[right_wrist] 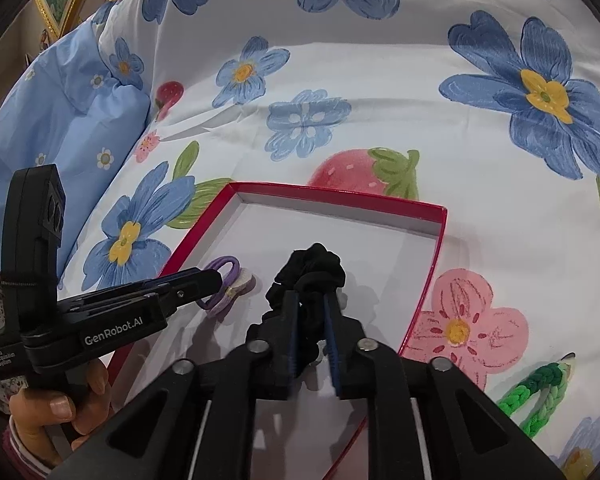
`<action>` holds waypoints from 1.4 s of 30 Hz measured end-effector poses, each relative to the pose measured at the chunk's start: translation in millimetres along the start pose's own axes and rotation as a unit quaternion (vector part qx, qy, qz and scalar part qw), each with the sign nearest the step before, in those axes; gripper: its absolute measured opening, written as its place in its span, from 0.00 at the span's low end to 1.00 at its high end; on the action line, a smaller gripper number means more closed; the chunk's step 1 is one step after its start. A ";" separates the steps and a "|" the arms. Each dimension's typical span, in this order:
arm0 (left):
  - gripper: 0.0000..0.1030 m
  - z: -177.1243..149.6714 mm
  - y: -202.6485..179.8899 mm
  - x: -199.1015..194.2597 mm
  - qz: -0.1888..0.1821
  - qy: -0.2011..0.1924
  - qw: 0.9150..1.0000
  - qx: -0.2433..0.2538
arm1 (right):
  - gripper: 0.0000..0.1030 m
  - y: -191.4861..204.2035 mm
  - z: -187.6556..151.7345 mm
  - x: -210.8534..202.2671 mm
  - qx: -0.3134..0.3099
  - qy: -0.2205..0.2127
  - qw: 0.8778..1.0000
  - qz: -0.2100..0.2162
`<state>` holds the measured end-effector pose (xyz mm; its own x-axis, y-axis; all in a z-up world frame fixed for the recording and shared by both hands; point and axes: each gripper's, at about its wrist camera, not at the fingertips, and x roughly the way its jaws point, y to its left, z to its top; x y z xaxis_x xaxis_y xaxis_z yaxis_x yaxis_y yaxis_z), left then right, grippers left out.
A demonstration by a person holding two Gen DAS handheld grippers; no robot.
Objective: Organize jewelry
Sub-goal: 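Carry the purple clip and black scrunchie into the red box and release both, then move both tools back toward the remaining accessories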
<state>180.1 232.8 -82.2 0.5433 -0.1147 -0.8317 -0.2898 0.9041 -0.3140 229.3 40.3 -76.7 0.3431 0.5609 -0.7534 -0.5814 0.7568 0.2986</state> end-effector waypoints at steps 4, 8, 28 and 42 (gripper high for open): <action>0.37 -1.4 0.4 -11.5 0.000 -0.007 1.000 -0.002 | 0.34 2.6 0.7 -10.4 -0.002 -0.010 1.000 -0.003; 0.43 -6.3 -0.7 -27.1 0.000 -0.018 1.000 -0.005 | 0.34 3.2 -0.3 -26.7 0.002 -0.023 1.000 -0.001; 0.53 -50.4 -73.4 -74.3 -0.057 -0.029 0.997 0.035 | 0.35 -42.7 -54.9 -140.9 0.047 -0.082 0.995 -0.025; 0.54 -75.0 -141.4 -69.4 -0.088 -0.003 0.991 0.101 | 0.37 -115.5 -114.0 -203.4 0.111 -0.101 0.985 -0.091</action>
<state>124.3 82.1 -14.4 0.5755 -0.2767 -0.7695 -0.0266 0.9342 -0.3558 142.6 -199.5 -24.7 0.5791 0.4469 -0.6819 -0.3287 0.8934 0.3063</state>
